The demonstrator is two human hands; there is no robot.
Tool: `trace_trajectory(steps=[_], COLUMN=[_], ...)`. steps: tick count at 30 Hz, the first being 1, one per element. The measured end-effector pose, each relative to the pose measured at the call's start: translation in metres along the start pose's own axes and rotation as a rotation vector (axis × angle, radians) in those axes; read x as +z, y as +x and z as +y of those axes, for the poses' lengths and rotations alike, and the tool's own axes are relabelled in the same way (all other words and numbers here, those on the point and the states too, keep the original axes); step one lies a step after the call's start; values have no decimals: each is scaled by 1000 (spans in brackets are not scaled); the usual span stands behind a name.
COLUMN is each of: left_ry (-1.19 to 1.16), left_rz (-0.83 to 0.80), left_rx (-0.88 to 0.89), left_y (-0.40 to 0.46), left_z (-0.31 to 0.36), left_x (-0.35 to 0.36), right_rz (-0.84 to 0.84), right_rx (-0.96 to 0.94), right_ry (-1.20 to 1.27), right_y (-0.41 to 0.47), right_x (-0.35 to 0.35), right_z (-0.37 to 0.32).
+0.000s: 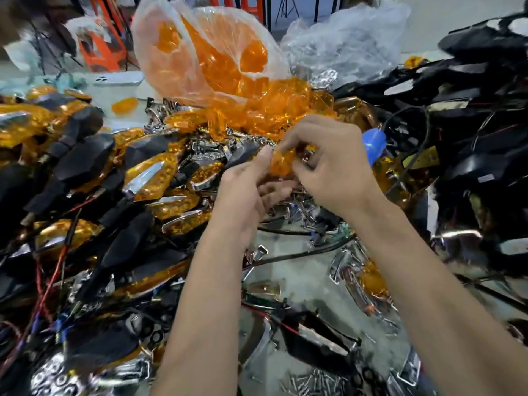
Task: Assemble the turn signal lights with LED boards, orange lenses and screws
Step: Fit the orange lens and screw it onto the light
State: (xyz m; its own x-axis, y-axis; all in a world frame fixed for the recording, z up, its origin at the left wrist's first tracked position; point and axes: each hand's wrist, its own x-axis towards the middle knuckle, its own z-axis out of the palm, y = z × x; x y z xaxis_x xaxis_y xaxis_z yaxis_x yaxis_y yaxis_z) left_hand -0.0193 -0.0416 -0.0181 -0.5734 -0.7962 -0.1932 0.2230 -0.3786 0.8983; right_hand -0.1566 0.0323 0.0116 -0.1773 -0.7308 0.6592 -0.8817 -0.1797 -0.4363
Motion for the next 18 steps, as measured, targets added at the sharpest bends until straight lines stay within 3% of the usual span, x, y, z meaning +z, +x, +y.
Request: trace_trajectory(steps=[5, 8, 10, 14, 18], left_ry=[141, 253, 256, 226, 179], left_rz=[155, 252, 272, 296, 288], left_rx=[175, 259, 256, 231, 188], left_y=[-1, -1, 0, 2, 4], left_z=[6, 7, 6, 4, 2], left_x=[-14, -19, -21, -22, -22], right_rz=[-251, -639, -801, -857, -857], right_rx=[191, 193, 165, 214, 266], right_ry=[50, -100, -232, -284, -110], right_y=[-1, 2, -2, -1, -1], right_x=[-6, 1, 16, 26, 11], right_z=[3, -1, -7, -7, 7])
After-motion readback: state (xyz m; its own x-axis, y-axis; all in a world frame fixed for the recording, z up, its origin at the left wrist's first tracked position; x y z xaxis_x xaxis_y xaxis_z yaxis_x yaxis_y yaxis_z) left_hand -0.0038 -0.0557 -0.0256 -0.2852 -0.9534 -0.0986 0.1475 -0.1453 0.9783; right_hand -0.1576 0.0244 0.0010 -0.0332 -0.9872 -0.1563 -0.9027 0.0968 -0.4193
